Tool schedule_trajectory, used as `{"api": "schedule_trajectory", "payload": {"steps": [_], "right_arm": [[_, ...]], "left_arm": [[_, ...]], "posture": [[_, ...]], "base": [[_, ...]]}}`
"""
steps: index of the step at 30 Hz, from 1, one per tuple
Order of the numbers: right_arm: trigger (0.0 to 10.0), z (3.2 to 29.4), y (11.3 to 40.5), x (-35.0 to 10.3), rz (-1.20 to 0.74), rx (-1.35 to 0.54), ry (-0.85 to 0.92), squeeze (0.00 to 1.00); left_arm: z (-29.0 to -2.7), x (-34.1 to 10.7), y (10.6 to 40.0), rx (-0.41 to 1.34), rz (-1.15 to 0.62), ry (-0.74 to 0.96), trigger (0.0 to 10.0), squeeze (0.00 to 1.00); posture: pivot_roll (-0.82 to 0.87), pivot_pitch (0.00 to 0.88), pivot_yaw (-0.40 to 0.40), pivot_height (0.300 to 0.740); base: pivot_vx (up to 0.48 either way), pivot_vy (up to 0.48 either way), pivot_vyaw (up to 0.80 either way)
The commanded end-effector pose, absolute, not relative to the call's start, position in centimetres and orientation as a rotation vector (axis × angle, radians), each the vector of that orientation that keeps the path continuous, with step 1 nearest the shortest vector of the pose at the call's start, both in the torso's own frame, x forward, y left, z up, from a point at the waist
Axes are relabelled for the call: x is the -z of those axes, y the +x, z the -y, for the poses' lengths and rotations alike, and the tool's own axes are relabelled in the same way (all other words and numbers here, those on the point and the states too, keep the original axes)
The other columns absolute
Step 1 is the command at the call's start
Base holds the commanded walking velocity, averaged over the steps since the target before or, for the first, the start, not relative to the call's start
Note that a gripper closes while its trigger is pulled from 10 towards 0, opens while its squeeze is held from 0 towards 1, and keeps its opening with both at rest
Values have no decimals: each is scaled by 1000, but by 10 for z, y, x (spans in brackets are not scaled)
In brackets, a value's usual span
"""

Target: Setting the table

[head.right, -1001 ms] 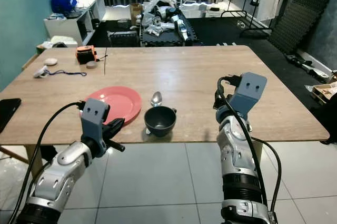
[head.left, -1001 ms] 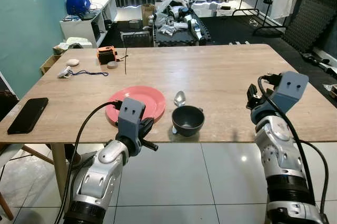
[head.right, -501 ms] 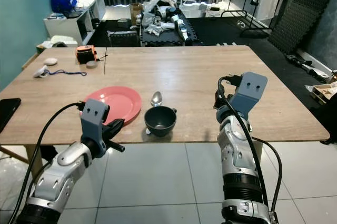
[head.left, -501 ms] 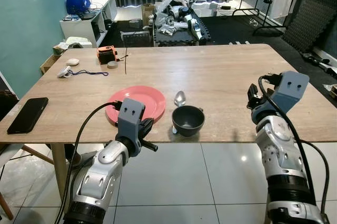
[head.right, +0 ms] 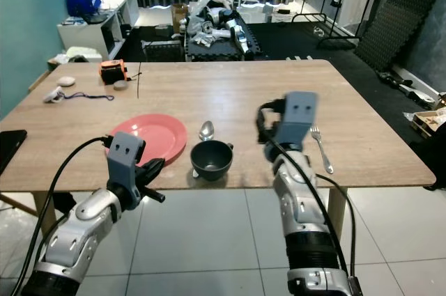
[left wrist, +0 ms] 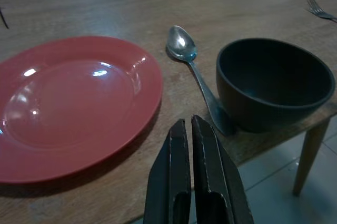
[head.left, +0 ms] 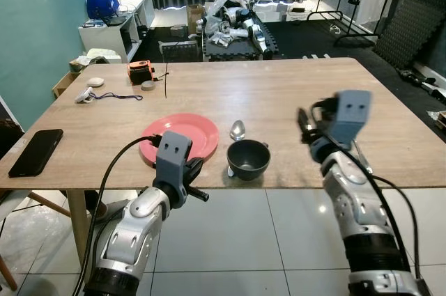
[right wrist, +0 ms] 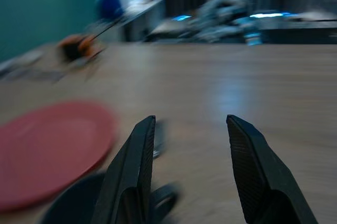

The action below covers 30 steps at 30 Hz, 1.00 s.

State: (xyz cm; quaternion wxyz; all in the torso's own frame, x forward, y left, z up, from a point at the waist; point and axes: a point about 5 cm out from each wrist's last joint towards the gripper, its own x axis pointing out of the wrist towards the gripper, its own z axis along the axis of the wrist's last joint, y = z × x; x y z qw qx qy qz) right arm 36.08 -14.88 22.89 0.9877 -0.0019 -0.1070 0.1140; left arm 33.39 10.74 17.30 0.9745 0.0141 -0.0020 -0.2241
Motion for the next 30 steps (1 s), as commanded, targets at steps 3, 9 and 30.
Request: {"api": "schedule_trajectory", "payload": {"steps": [3, 9, 30], "right_arm": [[10000, 144, 359, -223, 197, -248, -85, 0], [10000, 164, 361, -216, 122, -236, -133, 0], [10000, 235, 352, -224, -56, -438, -455, 0]], "left_arm": [[-110, -169, 331, 456, -17, 39, 10000, 0], [-109, -169, 330, 454, -17, 43, 10000, 0], [-103, -172, 328, 450, -10, 23, 10000, 0]], "posture": [[-16, 63, 99, 740], [-2, 64, 91, 740], [1, 70, 69, 740]], "base": [[0, 0, 0], [0, 0, 0], [0, 0, 0]]}}
